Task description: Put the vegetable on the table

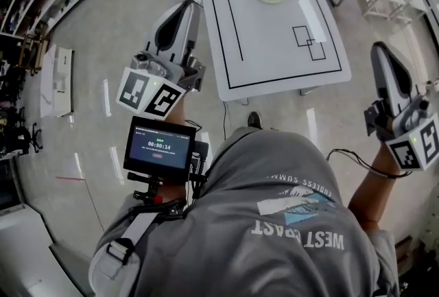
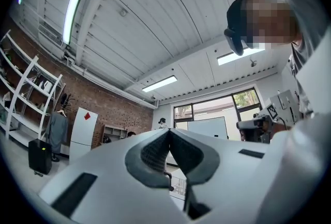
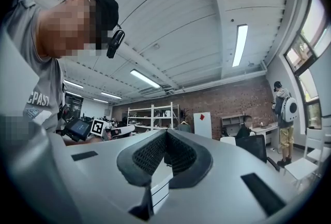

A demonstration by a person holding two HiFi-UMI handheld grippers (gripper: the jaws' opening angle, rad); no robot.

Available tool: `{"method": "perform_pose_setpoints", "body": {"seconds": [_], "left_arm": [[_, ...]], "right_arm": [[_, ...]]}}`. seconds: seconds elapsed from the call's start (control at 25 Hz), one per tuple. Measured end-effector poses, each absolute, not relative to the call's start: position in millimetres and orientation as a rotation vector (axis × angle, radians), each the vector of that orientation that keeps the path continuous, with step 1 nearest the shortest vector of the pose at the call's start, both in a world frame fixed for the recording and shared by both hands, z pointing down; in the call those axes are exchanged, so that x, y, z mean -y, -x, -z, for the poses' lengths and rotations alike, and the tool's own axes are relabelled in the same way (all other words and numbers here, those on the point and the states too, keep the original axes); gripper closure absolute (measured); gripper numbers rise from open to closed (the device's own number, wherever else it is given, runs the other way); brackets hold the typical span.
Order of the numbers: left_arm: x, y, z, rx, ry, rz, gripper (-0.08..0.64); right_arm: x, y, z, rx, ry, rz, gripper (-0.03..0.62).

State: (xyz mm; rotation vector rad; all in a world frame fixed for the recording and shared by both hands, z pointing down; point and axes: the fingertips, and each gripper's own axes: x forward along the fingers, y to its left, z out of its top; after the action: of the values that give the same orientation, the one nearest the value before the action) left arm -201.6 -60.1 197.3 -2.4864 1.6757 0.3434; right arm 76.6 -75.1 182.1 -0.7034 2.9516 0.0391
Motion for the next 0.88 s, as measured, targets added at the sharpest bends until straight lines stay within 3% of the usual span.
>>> {"method": "perform_pose_setpoints", "body": {"seconds": [0.24, 0.44, 0.68, 0.88], "left_arm": [[12.4, 146.3, -211.2, -1.733, 2.519, -0.282, 0.554], [17.8, 150.5, -228.4, -1.751, 2.516, -0.219, 0.554], [-90.7, 73.5, -205.3, -1.779, 2.459, -0.193, 0.554], [-157.0, 108.9, -200.7, -1.825, 2.397, -0.180, 0.554]], "right_arm": [[26.0, -132.6, -187.5, -2.948, 0.677, -0.029, 0.586], [32.4, -123.3, -211.7, -2.965, 0.660, -0.002, 0.586], [-69.5, -202.2, -205.5, -2.961, 0.623, 0.016, 0.586], [-122.4, -171.5, -199.5, -2.966, 0.587, 0.009, 0.586]]}}
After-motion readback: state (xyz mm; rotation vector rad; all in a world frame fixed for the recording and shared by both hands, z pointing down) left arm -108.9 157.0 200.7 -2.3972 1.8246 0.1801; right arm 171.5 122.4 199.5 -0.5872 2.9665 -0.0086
